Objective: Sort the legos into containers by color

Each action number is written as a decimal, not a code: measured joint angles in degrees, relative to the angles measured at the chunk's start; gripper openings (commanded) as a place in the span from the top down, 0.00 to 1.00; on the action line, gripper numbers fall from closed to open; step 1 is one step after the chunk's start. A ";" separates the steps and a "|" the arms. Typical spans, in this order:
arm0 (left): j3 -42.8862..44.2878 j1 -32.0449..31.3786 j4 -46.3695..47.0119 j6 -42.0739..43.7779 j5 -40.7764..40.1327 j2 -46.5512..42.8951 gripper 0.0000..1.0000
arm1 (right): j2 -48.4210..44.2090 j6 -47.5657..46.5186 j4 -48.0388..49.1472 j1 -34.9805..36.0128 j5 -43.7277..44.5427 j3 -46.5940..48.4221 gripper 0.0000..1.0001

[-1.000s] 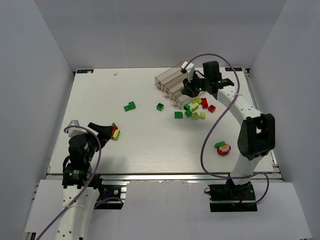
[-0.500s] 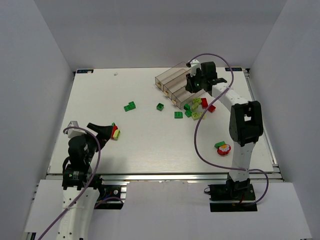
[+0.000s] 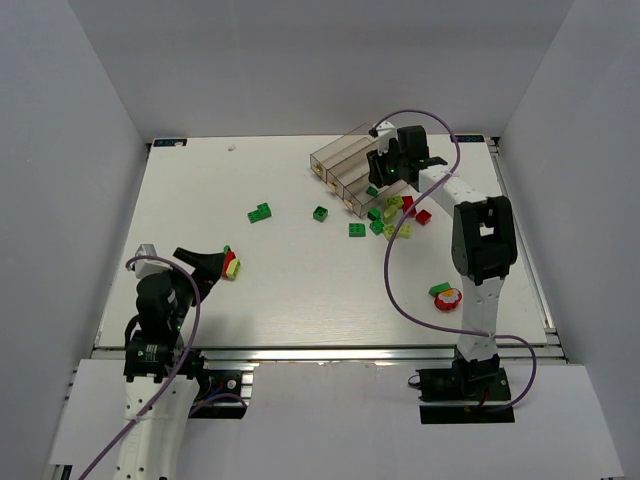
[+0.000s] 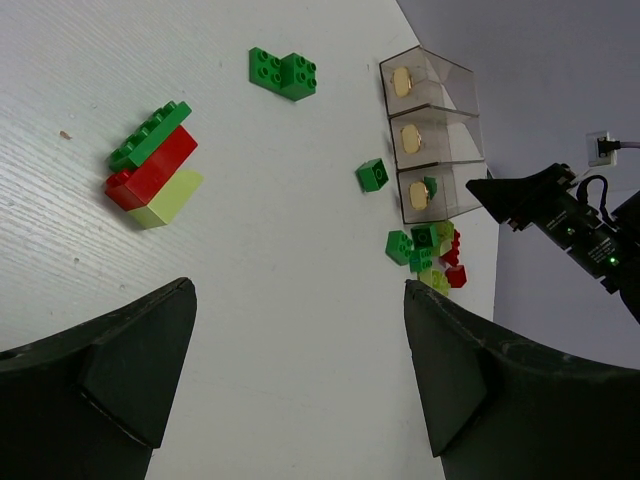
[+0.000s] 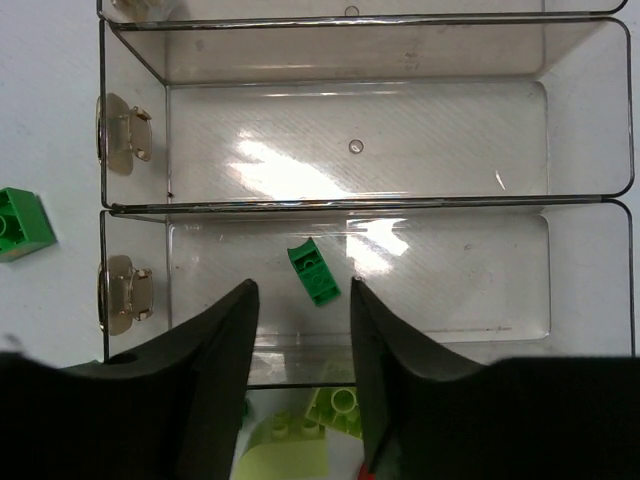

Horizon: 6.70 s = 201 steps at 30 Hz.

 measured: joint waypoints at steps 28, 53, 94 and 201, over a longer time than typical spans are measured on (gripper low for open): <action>25.62 0.00 -10.56 7.56 -8.61 52.68 0.02 | -32.22 -22.99 -9.68 -0.76 -31.89 -22.80 0.11; 39.06 -15.15 -18.64 33.62 -19.82 79.93 0.02 | -31.89 -19.10 -7.10 -0.76 -31.43 -24.52 0.11; 32.22 -11.80 -4.90 45.72 -7.82 80.46 0.64 | -31.04 -19.63 -8.98 -0.52 -33.16 -24.52 0.11; 6.69 -37.33 60.08 31.85 0.87 46.86 0.65 | -26.62 87.76 20.06 13.22 -41.62 -31.67 0.24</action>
